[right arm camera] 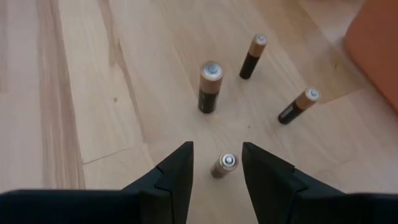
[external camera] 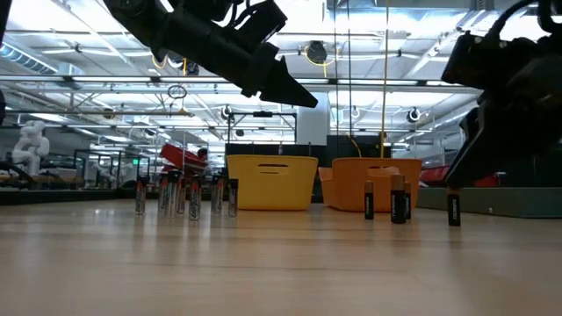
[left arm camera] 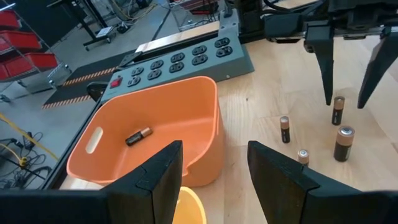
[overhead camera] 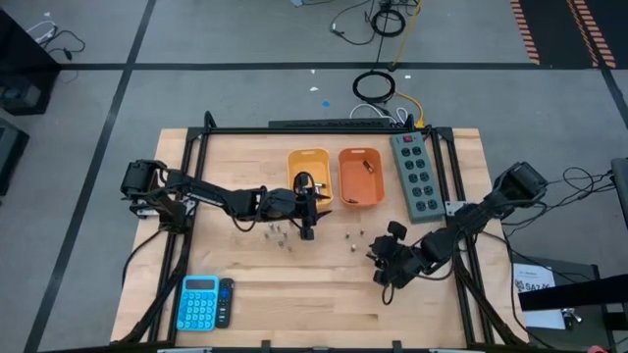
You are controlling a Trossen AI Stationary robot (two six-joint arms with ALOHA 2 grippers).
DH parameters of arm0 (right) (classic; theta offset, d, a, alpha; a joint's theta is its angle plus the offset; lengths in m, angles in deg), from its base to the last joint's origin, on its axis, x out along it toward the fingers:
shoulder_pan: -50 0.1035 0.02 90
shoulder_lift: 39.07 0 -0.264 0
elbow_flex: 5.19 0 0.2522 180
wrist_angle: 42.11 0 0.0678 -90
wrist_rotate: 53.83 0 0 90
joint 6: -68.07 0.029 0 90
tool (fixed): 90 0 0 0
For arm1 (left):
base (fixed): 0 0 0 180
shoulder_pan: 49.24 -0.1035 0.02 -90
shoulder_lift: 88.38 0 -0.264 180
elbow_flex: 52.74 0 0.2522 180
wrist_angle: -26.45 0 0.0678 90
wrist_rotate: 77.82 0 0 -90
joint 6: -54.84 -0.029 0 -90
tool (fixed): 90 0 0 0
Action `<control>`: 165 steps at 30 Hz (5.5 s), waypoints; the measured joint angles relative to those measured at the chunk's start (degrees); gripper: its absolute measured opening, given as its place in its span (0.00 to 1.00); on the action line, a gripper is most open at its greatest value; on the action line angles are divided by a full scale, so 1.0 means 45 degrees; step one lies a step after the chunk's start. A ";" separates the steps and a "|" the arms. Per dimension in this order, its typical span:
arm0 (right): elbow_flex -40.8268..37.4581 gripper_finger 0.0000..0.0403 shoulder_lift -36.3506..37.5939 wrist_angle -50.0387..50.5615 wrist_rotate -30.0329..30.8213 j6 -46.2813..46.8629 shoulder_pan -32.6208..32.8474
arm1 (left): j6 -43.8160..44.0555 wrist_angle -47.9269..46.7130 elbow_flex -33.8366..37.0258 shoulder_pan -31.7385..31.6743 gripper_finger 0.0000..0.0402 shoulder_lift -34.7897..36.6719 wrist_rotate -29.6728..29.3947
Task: Sort batteries
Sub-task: Put the copper battery into the orange bin
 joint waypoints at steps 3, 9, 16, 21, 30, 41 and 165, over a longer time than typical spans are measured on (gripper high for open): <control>0.0000 0.32 -0.0271 -0.0032 0.0226 0.0343 0.0139 | 0.0000 -0.0005 0.0000 0.0002 0.48 0.0000 0.0000; -0.0005 0.31 -0.0397 -0.0106 0.0537 0.0373 0.0130 | -0.0055 0.0020 0.0003 -0.0002 0.48 0.0000 0.0000; -0.0005 0.13 -0.0397 -0.0116 0.0364 0.0703 0.0115 | -0.0054 0.0073 0.0000 -0.0002 0.48 0.0000 0.0025; -0.0005 0.03 -0.0392 -0.0126 0.0340 0.0678 0.0115 | -0.0072 0.0082 0.0000 -0.0012 0.48 0.0000 0.0038; -0.0005 0.02 -0.0392 -0.0247 0.0248 0.0684 0.0115 | -0.0068 0.0087 0.0000 -0.0012 0.48 0.0000 0.0095; -0.0005 0.02 -0.0387 -0.0218 0.0181 0.0893 0.0144 | -0.0068 0.0088 0.0003 -0.0012 0.48 0.0000 0.0102; 0.2166 0.28 0.5374 0.1938 -0.0863 -0.9347 -0.7351 | 0.1064 -0.1822 -0.0107 0.0800 0.48 0.2093 -0.0491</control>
